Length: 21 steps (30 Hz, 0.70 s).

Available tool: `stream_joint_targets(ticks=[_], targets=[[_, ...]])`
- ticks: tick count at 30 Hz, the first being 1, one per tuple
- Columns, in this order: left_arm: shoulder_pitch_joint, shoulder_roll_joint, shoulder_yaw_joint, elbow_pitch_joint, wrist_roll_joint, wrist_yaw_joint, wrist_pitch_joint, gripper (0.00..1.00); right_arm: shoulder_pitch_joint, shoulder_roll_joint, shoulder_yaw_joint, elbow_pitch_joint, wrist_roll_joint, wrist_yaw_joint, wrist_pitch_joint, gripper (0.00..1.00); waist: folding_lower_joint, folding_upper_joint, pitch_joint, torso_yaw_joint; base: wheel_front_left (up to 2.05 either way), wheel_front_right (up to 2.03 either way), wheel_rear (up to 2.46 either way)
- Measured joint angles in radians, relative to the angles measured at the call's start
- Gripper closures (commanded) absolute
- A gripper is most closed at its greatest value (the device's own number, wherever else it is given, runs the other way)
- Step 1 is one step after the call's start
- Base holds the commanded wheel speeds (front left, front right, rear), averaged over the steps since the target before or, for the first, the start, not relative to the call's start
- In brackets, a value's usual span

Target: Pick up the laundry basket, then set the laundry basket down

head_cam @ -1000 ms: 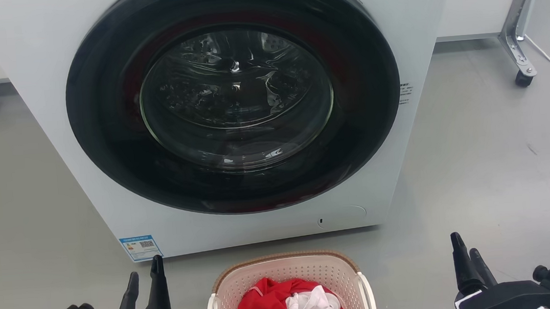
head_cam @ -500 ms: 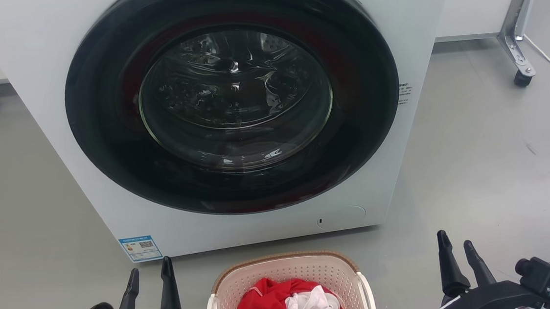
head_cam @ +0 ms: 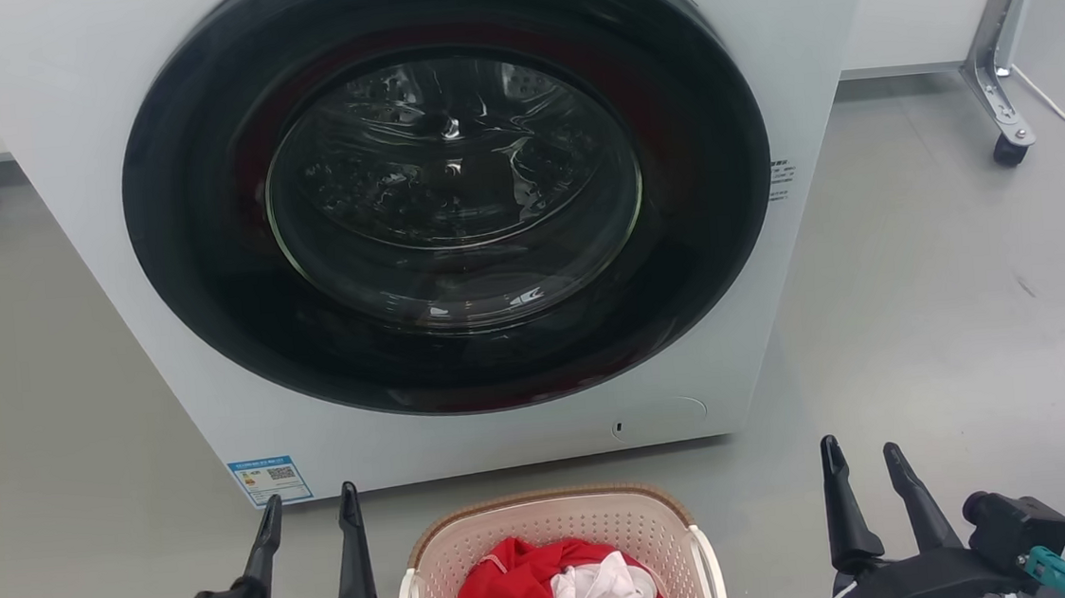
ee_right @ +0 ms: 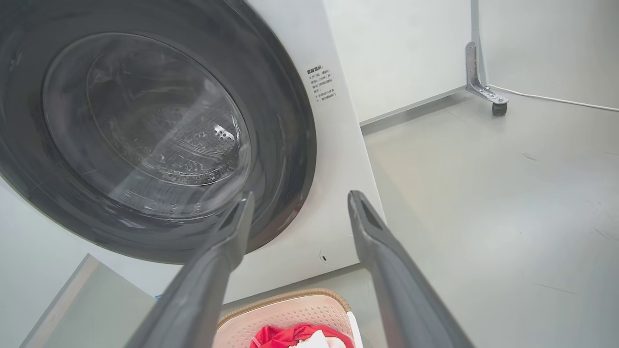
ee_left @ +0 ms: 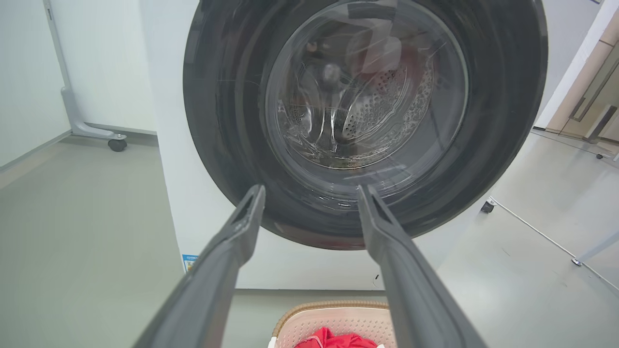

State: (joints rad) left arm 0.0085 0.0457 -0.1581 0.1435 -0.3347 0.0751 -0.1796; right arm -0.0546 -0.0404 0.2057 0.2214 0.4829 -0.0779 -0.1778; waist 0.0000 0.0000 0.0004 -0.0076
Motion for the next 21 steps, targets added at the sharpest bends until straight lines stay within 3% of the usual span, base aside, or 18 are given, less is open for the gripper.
stream_joint_targets(ticks=[21], targets=[[0.018, 0.002, -0.041, -0.025, 0.266, 0.049, -0.07, 0.0, 0.0, -0.004, 0.055, -0.048, -0.285, -0.049, -0.072, 0.0, 0.0, 0.0, 0.009, -0.001, 0.0, 0.0, 0.0]])
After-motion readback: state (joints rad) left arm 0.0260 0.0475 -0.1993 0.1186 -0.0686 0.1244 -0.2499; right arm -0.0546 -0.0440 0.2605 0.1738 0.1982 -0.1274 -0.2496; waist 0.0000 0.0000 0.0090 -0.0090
